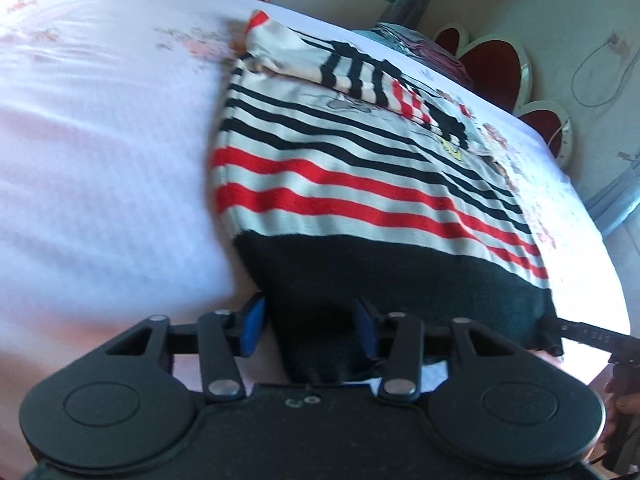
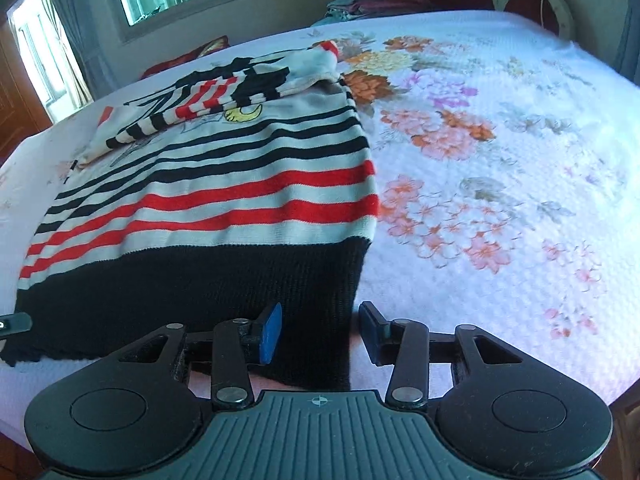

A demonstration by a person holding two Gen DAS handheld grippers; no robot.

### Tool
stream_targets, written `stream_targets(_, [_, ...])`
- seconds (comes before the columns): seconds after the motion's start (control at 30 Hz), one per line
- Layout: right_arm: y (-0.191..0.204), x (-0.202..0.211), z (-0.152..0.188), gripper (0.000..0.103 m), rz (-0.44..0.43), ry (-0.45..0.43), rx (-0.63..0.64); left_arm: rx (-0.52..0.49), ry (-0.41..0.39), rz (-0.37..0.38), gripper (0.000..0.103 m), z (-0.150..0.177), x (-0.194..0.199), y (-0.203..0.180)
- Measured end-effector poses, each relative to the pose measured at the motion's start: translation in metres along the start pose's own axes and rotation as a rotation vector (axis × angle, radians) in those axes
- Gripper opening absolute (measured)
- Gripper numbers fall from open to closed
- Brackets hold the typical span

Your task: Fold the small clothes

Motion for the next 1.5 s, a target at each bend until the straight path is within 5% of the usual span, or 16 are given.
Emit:
stream_targets(0.07, [0.001, -0.002, -0.001, 0.041, -0.014, 0.006, -0.013, -0.012, 0.004, 0.004, 0.035, 0.001, -0.003, -0.003])
stream_targets(0.17, [0.005, -0.004, -0.001, 0.018, -0.029, 0.017, -0.005, -0.002, 0.03, 0.03, 0.017, 0.0, -0.006, -0.003])
stream_targets(0.23, [0.004, -0.004, -0.003, 0.012, -0.045, 0.021, -0.011, 0.02, 0.041, 0.048, 0.01, -0.002, -0.008, -0.001])
stream_targets(0.87, [-0.001, 0.014, -0.109, 0.003, -0.126, -0.177, 0.009, -0.018, -0.196, 0.123, 0.008, -0.099, 0.004, -0.042])
stream_targets(1.5, [0.0, -0.06, -0.221, 0.003, -0.159, -0.261, 0.041, 0.048, -0.286, 0.089, 0.008, -0.189, -0.055, -0.051])
Point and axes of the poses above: each gripper's, at about its wrist camera, not at the fingertips, and x roughly against the way its jaws point, y to its left, z to its underside, the point moved 2 cm from there along -x, roughly the way its jaws point, and after that the axes turned 6 degrees about x, right-handed, at the moved point
